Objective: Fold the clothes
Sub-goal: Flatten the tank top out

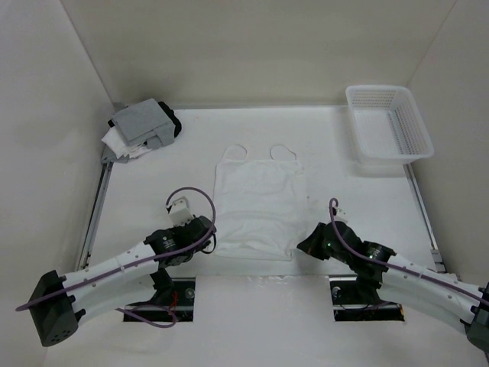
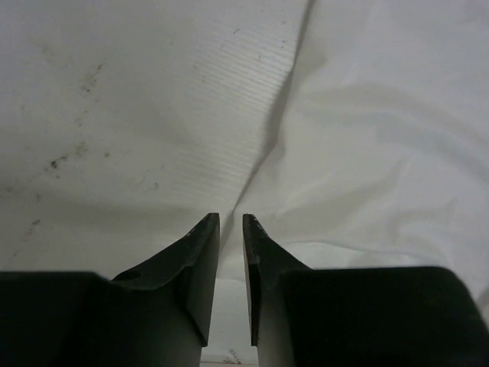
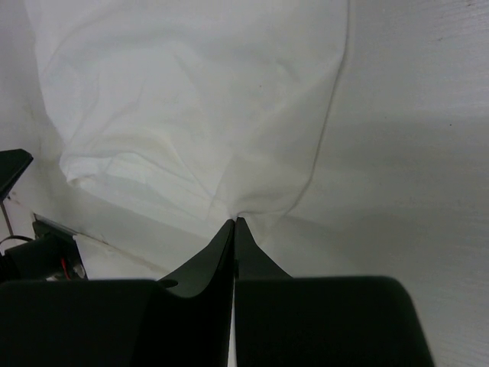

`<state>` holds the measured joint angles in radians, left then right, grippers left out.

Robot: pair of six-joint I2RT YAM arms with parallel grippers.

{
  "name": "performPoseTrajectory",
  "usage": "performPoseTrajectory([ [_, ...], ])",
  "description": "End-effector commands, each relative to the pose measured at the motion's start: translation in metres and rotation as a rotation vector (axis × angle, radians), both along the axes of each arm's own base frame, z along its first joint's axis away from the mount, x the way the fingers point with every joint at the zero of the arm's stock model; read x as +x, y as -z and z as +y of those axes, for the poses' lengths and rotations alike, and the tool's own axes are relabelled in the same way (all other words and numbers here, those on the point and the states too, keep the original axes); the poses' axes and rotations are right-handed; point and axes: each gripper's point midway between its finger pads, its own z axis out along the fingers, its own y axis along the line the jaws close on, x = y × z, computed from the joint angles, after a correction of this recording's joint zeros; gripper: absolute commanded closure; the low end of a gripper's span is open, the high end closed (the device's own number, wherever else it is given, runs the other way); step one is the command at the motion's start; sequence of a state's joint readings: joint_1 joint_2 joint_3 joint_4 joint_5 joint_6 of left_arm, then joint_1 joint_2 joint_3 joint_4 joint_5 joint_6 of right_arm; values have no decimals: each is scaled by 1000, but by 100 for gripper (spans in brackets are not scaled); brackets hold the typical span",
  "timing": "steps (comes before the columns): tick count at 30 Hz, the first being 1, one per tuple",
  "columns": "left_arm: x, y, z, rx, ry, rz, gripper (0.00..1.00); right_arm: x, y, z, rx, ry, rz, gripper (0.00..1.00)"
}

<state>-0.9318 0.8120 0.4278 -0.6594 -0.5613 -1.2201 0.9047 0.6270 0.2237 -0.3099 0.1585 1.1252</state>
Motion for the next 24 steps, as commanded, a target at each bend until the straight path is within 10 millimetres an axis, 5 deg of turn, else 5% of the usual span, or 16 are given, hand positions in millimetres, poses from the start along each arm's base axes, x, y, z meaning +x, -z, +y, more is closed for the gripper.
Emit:
performPoseTrajectory([
  [1,-11,-5,4,-37,-45,49,84,10,-23,6,30,5,-59,97],
  [10,-20,2,-15,-119,-22,105,73,11,-25,6,31,0,-68,97],
  [24,-31,18,-19,-96,13,163,78,12,-28,5,42,4,-79,97],
])
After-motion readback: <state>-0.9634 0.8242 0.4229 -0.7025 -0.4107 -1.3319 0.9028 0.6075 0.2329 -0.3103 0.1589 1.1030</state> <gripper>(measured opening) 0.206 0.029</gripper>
